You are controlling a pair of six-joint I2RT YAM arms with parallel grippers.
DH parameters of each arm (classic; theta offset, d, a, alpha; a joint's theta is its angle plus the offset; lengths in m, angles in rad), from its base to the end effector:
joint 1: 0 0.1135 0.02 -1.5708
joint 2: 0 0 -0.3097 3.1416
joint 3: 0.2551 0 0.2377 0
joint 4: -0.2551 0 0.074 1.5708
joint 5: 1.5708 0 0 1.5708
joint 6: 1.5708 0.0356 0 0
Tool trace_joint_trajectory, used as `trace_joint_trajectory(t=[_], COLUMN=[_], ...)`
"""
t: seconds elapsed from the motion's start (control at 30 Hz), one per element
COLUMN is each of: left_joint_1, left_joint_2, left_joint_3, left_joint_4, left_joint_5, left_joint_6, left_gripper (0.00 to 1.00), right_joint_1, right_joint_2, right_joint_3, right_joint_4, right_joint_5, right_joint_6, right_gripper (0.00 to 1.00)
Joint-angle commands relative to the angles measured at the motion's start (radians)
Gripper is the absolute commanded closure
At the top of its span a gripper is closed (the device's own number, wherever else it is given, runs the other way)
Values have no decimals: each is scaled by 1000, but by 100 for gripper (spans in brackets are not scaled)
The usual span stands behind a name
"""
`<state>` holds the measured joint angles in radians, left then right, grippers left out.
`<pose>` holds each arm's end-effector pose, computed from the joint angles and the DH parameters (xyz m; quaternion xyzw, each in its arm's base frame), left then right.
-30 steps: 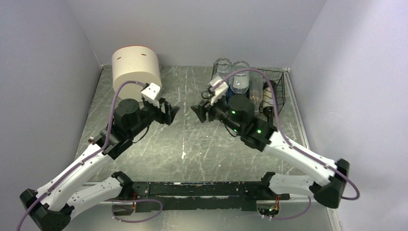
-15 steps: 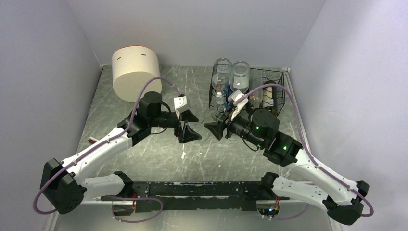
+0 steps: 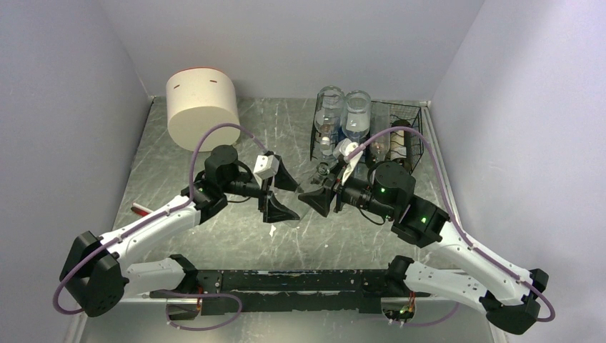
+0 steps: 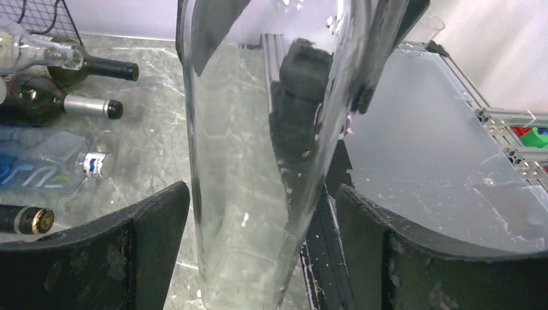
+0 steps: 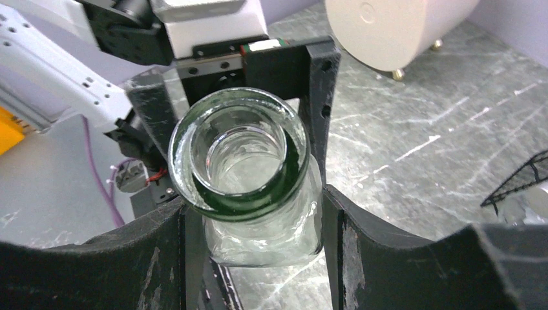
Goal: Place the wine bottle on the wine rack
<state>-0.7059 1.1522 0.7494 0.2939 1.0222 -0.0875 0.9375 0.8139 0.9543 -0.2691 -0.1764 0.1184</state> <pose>0.1487 -0.1666 0.3514 0.5087 0.5192 -0.5609 0.3963 0.0748 0.1124 0.4162 -0.3513 0.6632 0.3884 0.5347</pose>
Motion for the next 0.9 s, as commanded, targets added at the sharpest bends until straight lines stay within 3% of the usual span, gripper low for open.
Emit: trace_joint_trajectory(t=[0.0,0.23,0.3,0.37,0.4,0.43,0.5,0.57,0.67,0.87], left_joint_1=[-11,-14,-15,-16,-16,-15,-16,-15,-15,-16], left_joint_2=[5,3,-2,-13,-21,-30,-48,-68,-87,-63], left_joint_3=[-4,-9,-7,-6,-6,-6,-10,-16,-22,9], left_joint_4=[78,77,87,89,87,85,97,123,196,258], left_joint_5=[88,67,56,7,-36,-73,-132,-190,-301,-418], left_joint_6=[7,22,21,32,48,63,96,155,282,615], left_gripper=[14,27,44,70,88,92,93,93,93,93], right_joint_1=[-2,-1,0,-2,-2,-2,-1,0,-1,-1], right_joint_2=[-32,-40,-44,-44,-42,-41,-49,-70,-102,-158], right_joint_3=[70,59,54,58,64,70,76,74,84,147], right_joint_4=[121,176,182,165,151,135,102,89,62,-42], right_joint_5=[-102,-155,-180,-187,-182,-180,-165,-126,-49,-25], right_joint_6=[-15,-26,-28,-23,-19,-18,-24,-30,-25,-29], right_gripper=[100,100,100,95,87,72,43,28,20,16])
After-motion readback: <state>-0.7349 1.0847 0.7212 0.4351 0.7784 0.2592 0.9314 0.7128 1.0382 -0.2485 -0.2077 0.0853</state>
